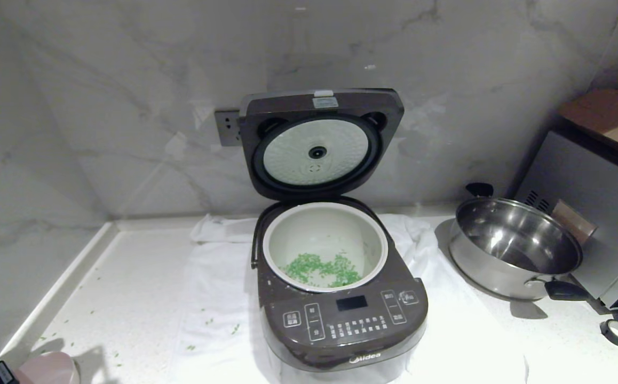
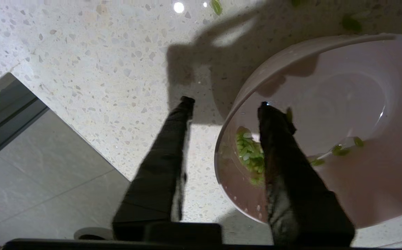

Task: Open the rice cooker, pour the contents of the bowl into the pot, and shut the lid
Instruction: Place the bowl on the table, then turn on the tap

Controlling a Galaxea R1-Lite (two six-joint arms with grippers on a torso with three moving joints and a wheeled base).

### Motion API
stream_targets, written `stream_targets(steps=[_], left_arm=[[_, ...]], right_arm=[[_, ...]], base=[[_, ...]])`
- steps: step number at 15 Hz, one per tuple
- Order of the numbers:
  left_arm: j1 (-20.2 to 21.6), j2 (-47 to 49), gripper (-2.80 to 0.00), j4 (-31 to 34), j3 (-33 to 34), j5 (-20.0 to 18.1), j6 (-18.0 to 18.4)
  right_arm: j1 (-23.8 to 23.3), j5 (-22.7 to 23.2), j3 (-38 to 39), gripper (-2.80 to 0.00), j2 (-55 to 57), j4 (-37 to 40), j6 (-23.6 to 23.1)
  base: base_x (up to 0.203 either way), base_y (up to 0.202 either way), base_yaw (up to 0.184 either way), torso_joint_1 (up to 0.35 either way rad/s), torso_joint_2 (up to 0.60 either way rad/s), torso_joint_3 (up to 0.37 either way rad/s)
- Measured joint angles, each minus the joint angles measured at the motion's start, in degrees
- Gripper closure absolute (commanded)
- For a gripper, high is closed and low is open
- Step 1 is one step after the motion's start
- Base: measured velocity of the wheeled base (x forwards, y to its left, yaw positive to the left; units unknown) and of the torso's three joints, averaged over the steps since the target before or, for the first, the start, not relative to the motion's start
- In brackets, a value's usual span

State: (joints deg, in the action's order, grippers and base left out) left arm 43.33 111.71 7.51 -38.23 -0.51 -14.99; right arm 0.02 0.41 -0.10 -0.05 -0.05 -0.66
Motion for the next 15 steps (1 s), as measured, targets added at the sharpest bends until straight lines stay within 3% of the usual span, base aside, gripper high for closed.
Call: stream_targets(steps=[6, 10, 15], left_arm=[[-2.24, -4.08, -2.8, 0.49, -0.22, -0.72, 0.01], [-8.32, -10.94, -2.8, 4.26, 0.17, -1.12, 0.23], [-17.3, -21.91, -2.8, 8.01, -0.29, -4.69, 1.79]], right_arm=[[0.0, 0.0, 0.0, 0.0, 0.0, -0.01, -0.02], [-0.02, 0.0, 0.0, 0.0, 0.0, 0.02, 0.0], [0.0, 0.0, 0.0, 0.0, 0.0, 0.0, 0.0]], base=[[0.0, 0.0, 0.0, 0.0, 0.0, 0.0], [0.0, 0.0, 0.0, 0.0, 0.0, 0.0], [0.0, 0.0, 0.0, 0.0, 0.0, 0.0]])
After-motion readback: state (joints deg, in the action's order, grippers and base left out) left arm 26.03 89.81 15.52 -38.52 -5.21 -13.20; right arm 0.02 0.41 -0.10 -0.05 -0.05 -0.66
